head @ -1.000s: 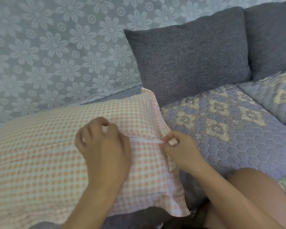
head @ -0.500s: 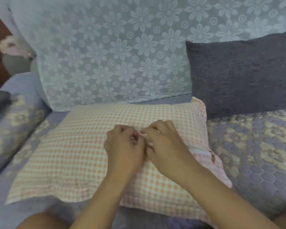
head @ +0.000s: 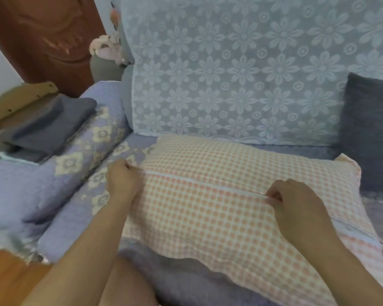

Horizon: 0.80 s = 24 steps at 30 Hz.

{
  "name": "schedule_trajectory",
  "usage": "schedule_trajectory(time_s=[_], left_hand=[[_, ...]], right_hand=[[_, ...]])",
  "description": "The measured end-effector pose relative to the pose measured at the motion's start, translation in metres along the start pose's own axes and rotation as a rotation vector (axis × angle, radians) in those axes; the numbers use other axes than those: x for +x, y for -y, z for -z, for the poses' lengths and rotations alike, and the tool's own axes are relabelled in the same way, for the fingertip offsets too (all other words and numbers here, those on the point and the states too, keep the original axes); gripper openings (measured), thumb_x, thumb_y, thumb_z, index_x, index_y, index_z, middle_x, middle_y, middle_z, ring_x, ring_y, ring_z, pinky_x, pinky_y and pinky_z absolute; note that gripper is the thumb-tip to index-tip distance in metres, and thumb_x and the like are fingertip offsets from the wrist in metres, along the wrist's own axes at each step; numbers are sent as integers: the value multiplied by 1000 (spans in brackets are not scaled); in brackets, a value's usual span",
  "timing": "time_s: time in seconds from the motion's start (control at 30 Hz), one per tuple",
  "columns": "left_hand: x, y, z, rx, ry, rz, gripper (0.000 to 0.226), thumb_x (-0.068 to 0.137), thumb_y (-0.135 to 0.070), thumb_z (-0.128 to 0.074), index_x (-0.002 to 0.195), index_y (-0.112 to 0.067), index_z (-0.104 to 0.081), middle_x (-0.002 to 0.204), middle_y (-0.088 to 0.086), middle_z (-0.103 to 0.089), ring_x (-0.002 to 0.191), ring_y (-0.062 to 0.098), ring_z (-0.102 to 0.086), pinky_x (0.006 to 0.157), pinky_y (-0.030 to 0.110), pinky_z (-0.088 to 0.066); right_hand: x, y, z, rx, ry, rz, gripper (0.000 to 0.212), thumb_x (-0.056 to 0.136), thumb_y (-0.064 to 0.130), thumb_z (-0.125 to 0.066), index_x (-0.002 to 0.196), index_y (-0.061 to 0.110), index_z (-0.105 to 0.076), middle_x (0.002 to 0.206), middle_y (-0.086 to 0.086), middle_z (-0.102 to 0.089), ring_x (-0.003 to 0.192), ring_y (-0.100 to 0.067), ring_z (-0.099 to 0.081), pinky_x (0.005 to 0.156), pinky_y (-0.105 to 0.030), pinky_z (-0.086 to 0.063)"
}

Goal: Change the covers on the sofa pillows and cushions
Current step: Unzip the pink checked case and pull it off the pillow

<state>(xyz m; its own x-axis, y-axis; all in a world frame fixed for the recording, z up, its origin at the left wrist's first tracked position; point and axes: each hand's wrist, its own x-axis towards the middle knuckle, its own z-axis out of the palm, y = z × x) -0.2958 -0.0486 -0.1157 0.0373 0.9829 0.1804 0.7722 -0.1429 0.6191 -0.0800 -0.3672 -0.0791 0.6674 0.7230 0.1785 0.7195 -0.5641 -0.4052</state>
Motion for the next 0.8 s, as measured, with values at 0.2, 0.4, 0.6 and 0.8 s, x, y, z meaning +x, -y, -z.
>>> schedule_trajectory(time_s=[0.2, 0.4, 0.6, 0.8], left_hand=[[14, 32, -1, 62, 113, 71, 14, 96, -9, -56, 83, -3, -56, 86, 19, -62, 72, 32, -50, 60, 37, -39], [26, 40, 6, 103, 305, 129, 27, 104, -22, -53, 105, 4, -62, 93, 24, -63, 83, 37, -58, 82, 47, -53], [-39, -15, 11, 96, 18, -355, 21, 94, -17, -57, 114, -12, -62, 114, 14, -59, 104, 33, -52, 86, 47, -48], [-176, -97, 6, 24, 565, -1163, 28, 103, -44, -46, 110, -28, -68, 94, -12, -61, 87, 9, -54, 77, 32, -46]], right_hand=[[-8, 3, -9, -8, -26, -72, 22, 92, 16, -67, 79, 31, -57, 76, 17, -50, 74, -11, -49, 67, -31, -41], [-11, -8, 2, 89, -35, -39, 14, 93, 20, -66, 82, 25, -61, 77, 13, -54, 72, -4, -47, 61, -26, -33], [-19, -10, -9, 27, -57, -64, 8, 92, 25, -69, 87, 26, -63, 80, 10, -54, 77, -17, -53, 75, -42, -49], [-58, -23, -11, -109, -177, -4, 26, 99, 39, -44, 94, 26, -66, 85, 10, -64, 79, -15, -57, 88, -41, -42]])
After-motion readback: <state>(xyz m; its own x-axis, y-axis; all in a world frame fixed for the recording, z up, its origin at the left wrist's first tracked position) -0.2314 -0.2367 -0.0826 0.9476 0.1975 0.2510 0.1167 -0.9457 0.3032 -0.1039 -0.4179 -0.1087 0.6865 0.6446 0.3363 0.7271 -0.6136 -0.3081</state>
